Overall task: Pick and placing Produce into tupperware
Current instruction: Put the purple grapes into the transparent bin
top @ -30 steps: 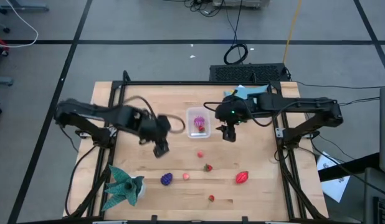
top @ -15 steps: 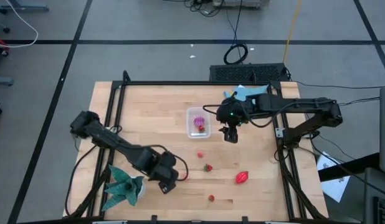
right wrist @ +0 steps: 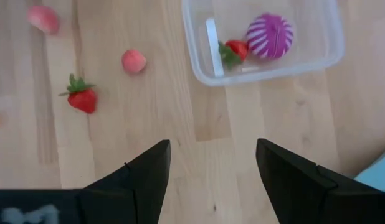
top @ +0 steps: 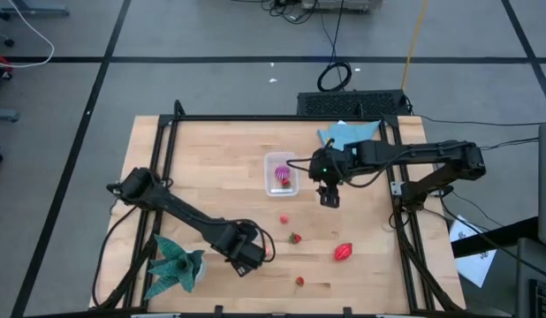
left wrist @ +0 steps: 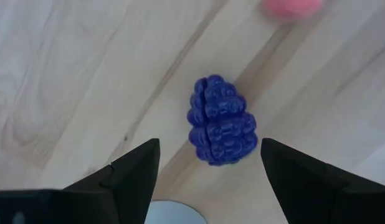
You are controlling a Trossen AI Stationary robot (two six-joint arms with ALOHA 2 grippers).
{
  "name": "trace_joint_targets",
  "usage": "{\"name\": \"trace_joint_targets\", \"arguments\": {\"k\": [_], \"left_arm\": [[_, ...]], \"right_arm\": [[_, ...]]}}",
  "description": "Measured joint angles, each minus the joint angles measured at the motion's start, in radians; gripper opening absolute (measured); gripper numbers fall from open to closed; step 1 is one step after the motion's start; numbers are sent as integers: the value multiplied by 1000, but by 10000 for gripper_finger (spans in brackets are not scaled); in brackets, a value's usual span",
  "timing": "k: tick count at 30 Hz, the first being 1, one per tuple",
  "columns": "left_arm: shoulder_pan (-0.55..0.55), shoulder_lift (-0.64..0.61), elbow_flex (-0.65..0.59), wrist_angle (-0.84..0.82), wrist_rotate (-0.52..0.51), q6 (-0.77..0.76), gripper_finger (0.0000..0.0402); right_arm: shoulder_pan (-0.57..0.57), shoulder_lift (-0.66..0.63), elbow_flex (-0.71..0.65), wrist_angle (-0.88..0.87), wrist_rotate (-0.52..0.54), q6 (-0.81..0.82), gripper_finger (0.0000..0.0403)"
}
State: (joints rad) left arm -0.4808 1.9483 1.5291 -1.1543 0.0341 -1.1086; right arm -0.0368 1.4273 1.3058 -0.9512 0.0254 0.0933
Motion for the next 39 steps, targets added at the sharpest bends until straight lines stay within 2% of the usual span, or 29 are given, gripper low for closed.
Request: {"name": "trace_joint_targets", "arguments": {"k": [18, 24, 31, 39], "left_arm": [[-1, 42, -1, 60, 18, 10, 282], [-1, 42, -65, 65, 19, -31, 282], [-1, 42, -155, 240, 45, -15, 282], [1, 39, -204, 294, 55, -6, 282]], "right_arm": [[0, 0, -59, 50, -3, 0, 226], [0, 0, -59, 53, -4, 0, 226], [0, 0, -59, 64, -4, 0, 227], [0, 0, -59, 66, -4, 17, 227]]}}
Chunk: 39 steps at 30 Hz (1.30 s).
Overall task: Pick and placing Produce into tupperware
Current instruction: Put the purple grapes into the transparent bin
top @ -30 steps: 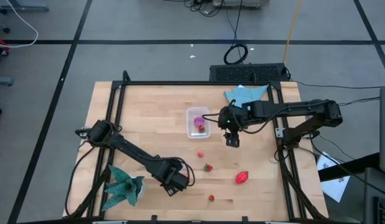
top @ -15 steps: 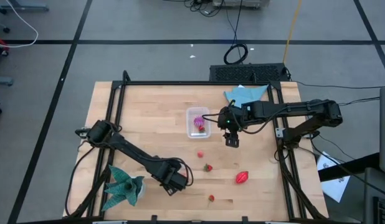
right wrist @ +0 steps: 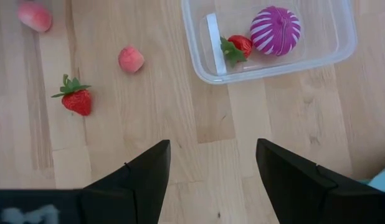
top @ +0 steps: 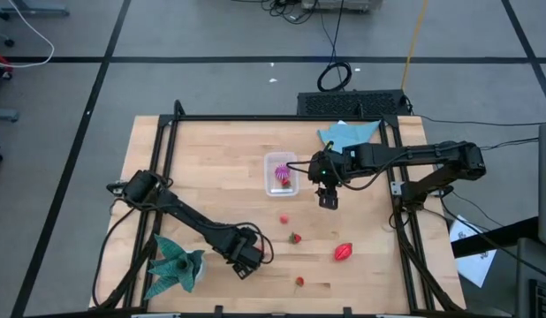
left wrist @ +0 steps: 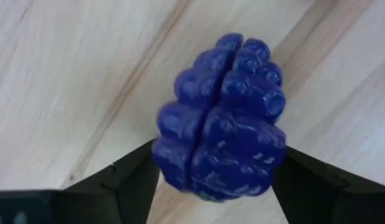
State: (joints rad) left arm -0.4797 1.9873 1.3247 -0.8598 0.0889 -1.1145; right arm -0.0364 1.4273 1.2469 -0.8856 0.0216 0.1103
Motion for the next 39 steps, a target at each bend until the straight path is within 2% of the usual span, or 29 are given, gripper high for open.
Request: {"name": "trace_joint_targets", "arguments": {"k": [39], "left_arm": [[54, 2, 5, 1, -26, 142, 282]], "right_arm": [[0, 0, 0, 45, 0, 1, 226]]}}
